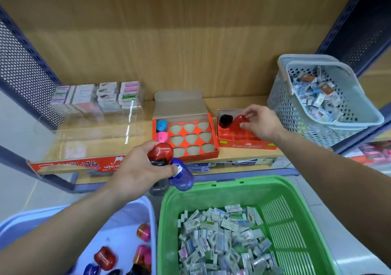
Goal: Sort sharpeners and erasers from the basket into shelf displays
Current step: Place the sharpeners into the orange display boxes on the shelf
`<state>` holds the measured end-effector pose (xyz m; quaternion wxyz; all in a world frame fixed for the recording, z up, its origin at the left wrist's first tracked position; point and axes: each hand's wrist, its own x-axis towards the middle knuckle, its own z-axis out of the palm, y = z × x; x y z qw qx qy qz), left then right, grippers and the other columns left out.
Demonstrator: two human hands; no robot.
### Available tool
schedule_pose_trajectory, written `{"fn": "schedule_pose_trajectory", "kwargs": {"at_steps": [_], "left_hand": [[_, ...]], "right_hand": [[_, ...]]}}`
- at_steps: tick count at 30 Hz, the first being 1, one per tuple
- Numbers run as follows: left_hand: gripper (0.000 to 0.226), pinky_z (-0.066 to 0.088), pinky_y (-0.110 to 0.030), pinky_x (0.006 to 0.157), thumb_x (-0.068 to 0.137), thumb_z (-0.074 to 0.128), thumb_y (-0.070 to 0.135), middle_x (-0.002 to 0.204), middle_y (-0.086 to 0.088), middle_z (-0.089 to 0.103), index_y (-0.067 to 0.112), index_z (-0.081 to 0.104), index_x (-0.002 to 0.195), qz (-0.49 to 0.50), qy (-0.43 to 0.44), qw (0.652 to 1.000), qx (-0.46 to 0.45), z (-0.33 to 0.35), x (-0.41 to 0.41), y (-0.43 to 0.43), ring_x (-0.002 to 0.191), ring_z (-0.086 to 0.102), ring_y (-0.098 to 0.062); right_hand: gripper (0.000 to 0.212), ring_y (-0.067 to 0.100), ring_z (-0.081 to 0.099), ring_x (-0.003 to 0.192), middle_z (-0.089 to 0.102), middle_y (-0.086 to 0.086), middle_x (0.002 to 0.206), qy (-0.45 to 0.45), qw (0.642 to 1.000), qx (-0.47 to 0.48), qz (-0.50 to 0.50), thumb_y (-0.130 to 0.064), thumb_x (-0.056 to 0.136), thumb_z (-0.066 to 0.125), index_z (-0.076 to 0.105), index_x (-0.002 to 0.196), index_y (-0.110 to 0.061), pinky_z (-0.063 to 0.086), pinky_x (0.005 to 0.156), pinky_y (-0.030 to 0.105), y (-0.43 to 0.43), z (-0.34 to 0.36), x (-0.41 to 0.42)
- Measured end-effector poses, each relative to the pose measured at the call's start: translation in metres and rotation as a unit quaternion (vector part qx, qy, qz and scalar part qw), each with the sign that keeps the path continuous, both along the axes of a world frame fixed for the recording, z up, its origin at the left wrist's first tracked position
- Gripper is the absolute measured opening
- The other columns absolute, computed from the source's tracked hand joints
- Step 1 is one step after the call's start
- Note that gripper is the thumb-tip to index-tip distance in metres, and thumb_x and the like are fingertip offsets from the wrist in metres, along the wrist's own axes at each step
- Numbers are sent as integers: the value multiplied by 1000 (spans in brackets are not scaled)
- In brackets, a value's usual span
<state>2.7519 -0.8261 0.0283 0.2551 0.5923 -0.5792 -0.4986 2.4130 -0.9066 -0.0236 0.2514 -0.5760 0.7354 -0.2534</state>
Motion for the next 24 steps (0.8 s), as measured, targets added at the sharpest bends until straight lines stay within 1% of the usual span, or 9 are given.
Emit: {"fn": "schedule_pose_trajectory", "kwargs": {"at_steps": [2,5,8,12,14,16,18,21,24], "left_hand": [[27,45,-21,46,73,87,5,56,6,63,11,65,89,4,-3,1000,2,-2,1,-1,48,55,-8],[27,45,-17,48,73,87,5,58,7,65,13,66,88,-1,-13,1000,-2,-5,2,-2,49,55,-5],[27,47,-18,51,73,88,10,63,6,67,15,67,89,-2,-23,1000,-3,-7,6,-2,52,56,-4],[28,50,-25,57,73,88,14,65,7,68,18,67,91,2,-36,999,0,-8,10,-2,54,57,-3],[29,50,-23,55,73,88,13,64,9,68,18,67,92,5,-36,999,2,-7,11,-2,53,57,-2],[29,49,-19,50,73,88,12,63,10,67,18,67,92,10,-30,999,6,-6,10,-1,51,57,-1],[29,46,-15,46,73,88,10,61,10,67,17,67,92,18,-21,1000,8,-6,8,-1,49,56,0],[29,43,-11,47,73,88,11,61,14,67,18,67,91,13,-26,1000,0,-6,5,0,50,56,2],[29,42,-9,50,72,89,13,62,16,68,19,68,91,11,-30,999,-2,-8,0,-1,52,57,3]], "right_hand": [[29,15,70,84,70,-5,94,-8,1000,5,23,-10,80,83,64,92,-28,60,81,35,-4,-8,4],[32,16,69,83,70,-3,95,15,999,-5,35,-10,80,83,63,90,-31,60,82,39,-9,-21,13],[29,15,66,90,68,-4,101,45,998,-12,39,-10,82,82,66,100,-26,58,87,36,-10,-28,21],[32,16,64,102,67,-3,110,61,997,-10,55,-11,87,77,70,117,-21,54,96,33,-9,-30,28],[34,15,65,99,69,-1,113,78,995,-26,65,-14,88,76,70,120,-22,54,93,31,-11,-24,26],[33,12,64,90,67,-2,110,86,993,-48,65,-16,88,77,70,120,-23,52,85,24,-14,-13,15],[32,12,63,87,66,-2,108,103,991,-65,49,-17,85,78,71,116,-22,50,82,23,-14,-6,-1],[32,15,62,90,69,5,110,139,987,-70,31,-14,85,77,71,116,-16,50,86,27,-8,-13,-19],[32,19,65,95,71,5,111,131,989,-68,10,-12,86,78,71,116,-15,54,92,33,-10,-23,-21]]}}
